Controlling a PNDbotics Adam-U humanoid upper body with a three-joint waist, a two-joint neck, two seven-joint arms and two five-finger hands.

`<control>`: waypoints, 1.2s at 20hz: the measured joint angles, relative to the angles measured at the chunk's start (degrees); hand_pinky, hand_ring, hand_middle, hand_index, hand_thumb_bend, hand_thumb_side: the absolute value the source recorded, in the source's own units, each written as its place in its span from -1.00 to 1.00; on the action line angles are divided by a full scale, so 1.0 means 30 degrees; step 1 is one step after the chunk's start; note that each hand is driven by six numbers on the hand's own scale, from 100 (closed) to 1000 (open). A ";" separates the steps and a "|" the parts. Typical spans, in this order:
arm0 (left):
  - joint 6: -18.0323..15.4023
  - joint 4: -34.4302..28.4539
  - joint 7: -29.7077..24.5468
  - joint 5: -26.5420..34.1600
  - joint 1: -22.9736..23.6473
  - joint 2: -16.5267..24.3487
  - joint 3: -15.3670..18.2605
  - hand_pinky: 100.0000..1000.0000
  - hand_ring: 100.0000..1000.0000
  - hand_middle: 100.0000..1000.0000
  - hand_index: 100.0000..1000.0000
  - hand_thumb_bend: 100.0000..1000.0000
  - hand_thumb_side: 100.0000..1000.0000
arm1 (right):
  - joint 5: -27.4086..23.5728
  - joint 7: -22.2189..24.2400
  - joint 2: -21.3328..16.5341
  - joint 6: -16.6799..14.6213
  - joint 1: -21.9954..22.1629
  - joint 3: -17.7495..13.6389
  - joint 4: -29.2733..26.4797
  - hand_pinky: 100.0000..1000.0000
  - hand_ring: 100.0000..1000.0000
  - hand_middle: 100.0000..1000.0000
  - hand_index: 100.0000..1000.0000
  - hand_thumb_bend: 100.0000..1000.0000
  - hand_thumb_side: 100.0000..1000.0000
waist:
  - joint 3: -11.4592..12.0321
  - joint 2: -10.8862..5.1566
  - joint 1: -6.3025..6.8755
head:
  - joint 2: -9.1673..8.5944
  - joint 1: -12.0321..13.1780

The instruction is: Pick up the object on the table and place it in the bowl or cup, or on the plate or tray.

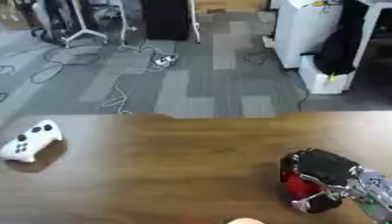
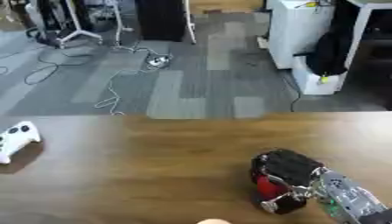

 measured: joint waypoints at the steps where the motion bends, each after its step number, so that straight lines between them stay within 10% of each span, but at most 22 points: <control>1: -0.0005 0.0000 0.0007 0.0000 0.0000 0.0000 0.0000 0.66 0.64 0.17 0.42 -0.82 1.00 | -0.0111 -0.0185 0.0001 0.0071 0.0045 -0.0001 0.0001 -0.60 -0.89 -0.64 -0.31 -0.87 -0.90 | -0.0004 0.0001 -0.0001 | 0.0002 0.0000; 12: -0.0030 0.0000 0.0044 0.0000 0.0022 0.0001 0.0006 0.66 0.65 0.16 0.42 -0.82 1.00 | -0.1099 -0.1283 0.0007 0.0685 0.0429 0.0146 -0.0197 -0.72 -0.97 -0.77 -0.55 -1.00 -1.00 | -0.0135 -0.0023 -0.0067 | 0.0163 0.0022; 24: -0.0083 0.0011 0.0237 -0.0058 0.0526 0.0382 0.0249 0.66 0.66 0.16 0.42 -0.84 1.00 | -0.2030 0.1276 -0.0580 0.0789 0.1732 0.0659 -0.6272 -0.71 -0.94 -0.72 -0.54 -1.00 -1.00 | -0.0911 -0.0950 -0.0496 | 0.0825 0.2248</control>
